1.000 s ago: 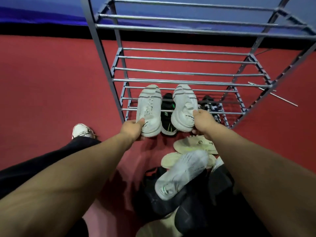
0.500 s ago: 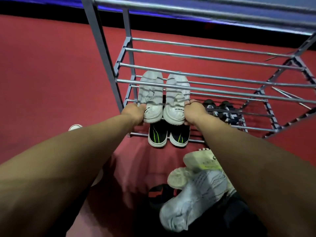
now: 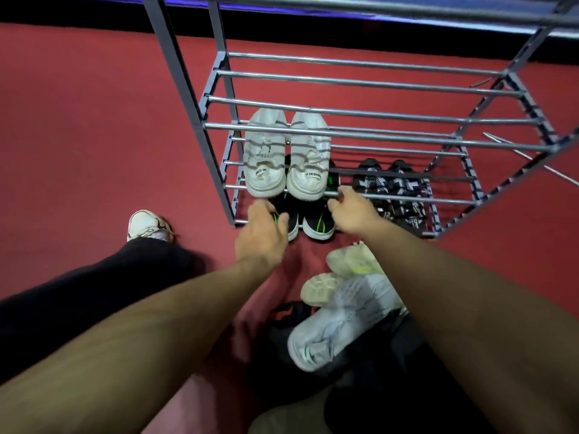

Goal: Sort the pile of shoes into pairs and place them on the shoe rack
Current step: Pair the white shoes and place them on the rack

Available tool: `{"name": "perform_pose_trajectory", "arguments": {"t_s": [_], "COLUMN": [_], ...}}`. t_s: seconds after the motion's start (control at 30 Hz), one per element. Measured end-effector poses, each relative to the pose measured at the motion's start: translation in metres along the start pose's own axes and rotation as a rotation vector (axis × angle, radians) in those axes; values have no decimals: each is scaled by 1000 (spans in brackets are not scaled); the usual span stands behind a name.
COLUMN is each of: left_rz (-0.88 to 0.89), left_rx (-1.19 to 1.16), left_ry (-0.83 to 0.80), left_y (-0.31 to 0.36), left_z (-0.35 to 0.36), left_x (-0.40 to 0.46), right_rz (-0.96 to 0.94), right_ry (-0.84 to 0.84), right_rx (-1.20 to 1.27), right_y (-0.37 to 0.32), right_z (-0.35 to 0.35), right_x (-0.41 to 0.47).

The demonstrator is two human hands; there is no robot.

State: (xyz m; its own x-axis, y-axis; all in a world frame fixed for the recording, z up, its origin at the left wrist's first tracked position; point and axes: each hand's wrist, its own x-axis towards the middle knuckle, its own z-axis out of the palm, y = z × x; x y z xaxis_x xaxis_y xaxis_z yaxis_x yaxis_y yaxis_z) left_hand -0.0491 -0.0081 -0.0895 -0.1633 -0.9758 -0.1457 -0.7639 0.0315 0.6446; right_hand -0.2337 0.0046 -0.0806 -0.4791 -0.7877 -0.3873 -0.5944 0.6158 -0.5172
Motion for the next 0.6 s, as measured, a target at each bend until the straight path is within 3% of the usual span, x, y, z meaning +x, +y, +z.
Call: {"name": "perform_pose_trajectory", "arguments": {"t_s": [0.13,0.23,0.33,0.43,0.6], "left_rz": [-28,-58,-182,-215,-255], "left_rx": [79,198,289,279,46], "left_ry": [-410,-614,-682,-787,-703], "left_y": [-8,-7,-19,-36,-49], "left_z": [46,61,68,69,63], "left_x": [-50,-80,-105,-123,-133], "right_rz": [48,161,330,433,564], "right_ry": [13,27,-59,-94,-207], "right_rx": [-152,-248,-235,-75,359], "right_y": [37,63,89,114,132], "right_z": [10,19,39,61,79], "right_x": [-47,-88,-126,-150,-174]}}
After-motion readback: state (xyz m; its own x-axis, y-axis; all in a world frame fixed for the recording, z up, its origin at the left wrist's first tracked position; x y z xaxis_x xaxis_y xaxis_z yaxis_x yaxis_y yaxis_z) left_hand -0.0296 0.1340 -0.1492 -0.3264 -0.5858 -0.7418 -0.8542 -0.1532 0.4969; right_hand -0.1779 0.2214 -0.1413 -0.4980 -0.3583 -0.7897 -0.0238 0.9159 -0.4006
